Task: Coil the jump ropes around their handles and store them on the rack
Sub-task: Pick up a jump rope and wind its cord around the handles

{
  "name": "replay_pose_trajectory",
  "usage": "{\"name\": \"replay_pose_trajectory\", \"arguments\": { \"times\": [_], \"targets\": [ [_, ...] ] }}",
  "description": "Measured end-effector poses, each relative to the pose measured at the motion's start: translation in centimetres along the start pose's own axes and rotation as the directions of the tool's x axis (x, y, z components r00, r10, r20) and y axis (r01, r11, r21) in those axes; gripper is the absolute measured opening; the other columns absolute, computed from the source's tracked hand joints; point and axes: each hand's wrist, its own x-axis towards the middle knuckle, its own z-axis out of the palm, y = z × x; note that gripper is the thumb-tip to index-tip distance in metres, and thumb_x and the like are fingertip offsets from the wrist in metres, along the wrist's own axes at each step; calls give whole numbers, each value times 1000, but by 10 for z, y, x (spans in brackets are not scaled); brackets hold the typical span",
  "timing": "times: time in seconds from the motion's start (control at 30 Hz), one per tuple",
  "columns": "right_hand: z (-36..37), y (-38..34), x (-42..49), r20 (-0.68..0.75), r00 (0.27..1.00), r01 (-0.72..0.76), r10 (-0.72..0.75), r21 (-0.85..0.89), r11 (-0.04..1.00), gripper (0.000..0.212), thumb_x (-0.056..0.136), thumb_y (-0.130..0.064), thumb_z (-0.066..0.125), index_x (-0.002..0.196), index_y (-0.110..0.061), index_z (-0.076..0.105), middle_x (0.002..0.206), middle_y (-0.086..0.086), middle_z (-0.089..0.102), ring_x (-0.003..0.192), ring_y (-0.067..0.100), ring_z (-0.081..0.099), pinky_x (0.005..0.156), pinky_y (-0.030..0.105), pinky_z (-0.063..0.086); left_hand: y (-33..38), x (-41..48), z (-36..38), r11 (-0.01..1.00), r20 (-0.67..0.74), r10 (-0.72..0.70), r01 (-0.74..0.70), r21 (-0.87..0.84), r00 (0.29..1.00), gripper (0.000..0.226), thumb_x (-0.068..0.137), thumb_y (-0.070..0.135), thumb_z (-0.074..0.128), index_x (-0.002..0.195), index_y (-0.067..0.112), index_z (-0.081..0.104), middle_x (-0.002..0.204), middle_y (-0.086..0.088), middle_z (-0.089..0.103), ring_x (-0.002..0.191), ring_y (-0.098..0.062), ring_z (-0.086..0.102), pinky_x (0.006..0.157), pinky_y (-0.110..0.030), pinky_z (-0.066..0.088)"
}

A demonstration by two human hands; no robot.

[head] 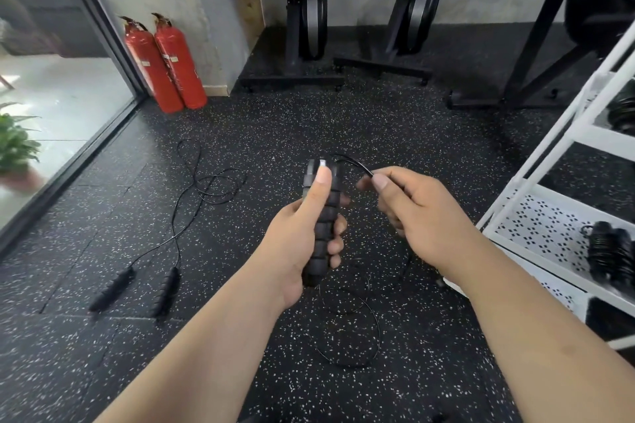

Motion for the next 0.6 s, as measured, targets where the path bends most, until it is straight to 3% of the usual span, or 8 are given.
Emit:
{"name": "replay_pose_trajectory", "arguments": {
  "times": [0.17,0.27,0.3,0.43,0.5,0.6],
  "targets": [
    [30,-9,-9,-32,999,11,-17,-165,986,20,112,-36,51,104,-37,70,69,-18,64,59,0,54,57,15,41,-8,5,7,972,-183,-48,4,-234,982,52,79,58,84,108,15,72,84,-4,70,67,-19,63,69,-36,56],
    [54,-13,-19,-62,998,4,-18,-224,975,20,110,-36,55,112,-36,75,79,-26,69,76,-6,63,67,9,42,-15,13,6,907,-190,-159,68,-416,969,64,73,59,90,116,13,75,106,-10,80,98,-31,78,97,-51,60],
    [61,-14,-22,-77,997,-4,-14,-230,973,21,109,-36,57,117,-35,76,86,-24,72,82,-6,65,71,10,45,-17,14,5,884,-193,-183,75,-461,964,65,72,59,91,116,13,76,108,-11,80,102,-34,78,98,-54,60],
    [72,-13,-26,-181,979,33,-91,-301,953,20,106,-34,64,118,-31,79,102,-14,77,91,4,69,84,24,54,-15,18,4,790,-208,-173,9,-613,963,32,82,33,90,103,16,73,98,0,77,91,-23,76,92,-46,62],
    [74,-11,-26,-211,970,43,-119,-333,942,20,104,-34,66,117,-32,80,94,-12,71,86,6,66,80,28,53,-11,17,2,778,-210,-151,-14,-628,966,14,88,21,81,93,15,69,89,0,73,79,-19,72,82,-37,64],
    [78,-10,-29,-202,971,57,-129,-326,944,19,103,-33,68,118,-34,80,93,-14,61,84,4,62,75,21,49,-4,18,-3,795,-243,-130,-45,-605,961,10,89,15,72,84,16,63,79,0,64,68,-16,63,80,-33,59]
  ]
}}
